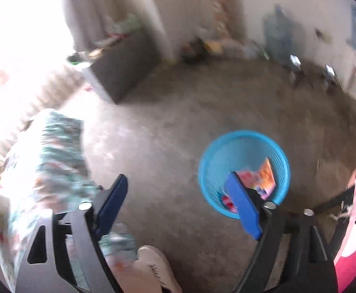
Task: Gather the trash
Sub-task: 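Move both tools back over the trash on the bed, then grasp the white-blue box with the left tool while the right grasps the green chip bag, then lift the box and green chip bag up off the bed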
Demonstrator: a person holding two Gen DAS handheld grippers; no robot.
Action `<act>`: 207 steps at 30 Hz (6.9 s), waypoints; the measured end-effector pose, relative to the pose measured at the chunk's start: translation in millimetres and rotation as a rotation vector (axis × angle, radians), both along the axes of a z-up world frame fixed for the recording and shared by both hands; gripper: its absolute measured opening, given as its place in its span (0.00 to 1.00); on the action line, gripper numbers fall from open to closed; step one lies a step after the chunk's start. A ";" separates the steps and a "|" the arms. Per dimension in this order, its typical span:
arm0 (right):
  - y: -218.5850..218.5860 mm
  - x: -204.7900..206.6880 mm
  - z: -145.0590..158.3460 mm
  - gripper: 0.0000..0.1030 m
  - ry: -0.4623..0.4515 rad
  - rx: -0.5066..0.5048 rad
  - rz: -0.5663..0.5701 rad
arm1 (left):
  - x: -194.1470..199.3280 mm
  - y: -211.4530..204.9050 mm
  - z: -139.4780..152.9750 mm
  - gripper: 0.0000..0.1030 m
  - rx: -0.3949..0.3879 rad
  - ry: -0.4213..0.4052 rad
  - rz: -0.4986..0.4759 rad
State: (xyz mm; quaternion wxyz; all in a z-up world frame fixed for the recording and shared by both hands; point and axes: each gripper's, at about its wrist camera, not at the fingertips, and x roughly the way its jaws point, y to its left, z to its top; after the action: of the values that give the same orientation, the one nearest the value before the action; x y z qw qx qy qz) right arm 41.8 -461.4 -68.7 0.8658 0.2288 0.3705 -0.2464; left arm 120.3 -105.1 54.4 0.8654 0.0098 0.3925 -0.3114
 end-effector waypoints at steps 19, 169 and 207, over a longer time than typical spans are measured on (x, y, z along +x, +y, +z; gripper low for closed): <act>187.8 19.3 78.6 0.94 -0.054 -0.197 0.217 | 11.9 164.2 2.0 0.77 -0.070 0.009 0.332; 354.8 166.5 11.1 0.08 -0.191 0.724 0.754 | 55.7 316.6 -113.7 0.83 0.114 0.214 0.479; 359.4 163.3 33.8 0.04 -0.285 0.731 0.848 | 23.9 297.8 -61.9 0.27 0.287 -0.089 0.536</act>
State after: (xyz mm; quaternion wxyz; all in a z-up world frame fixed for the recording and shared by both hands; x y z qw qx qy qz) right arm 205.1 -102.0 -34.9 0.7949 0.3754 0.3707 0.2996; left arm 144.2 192.7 -7.5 0.9229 0.0417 0.3826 -0.0129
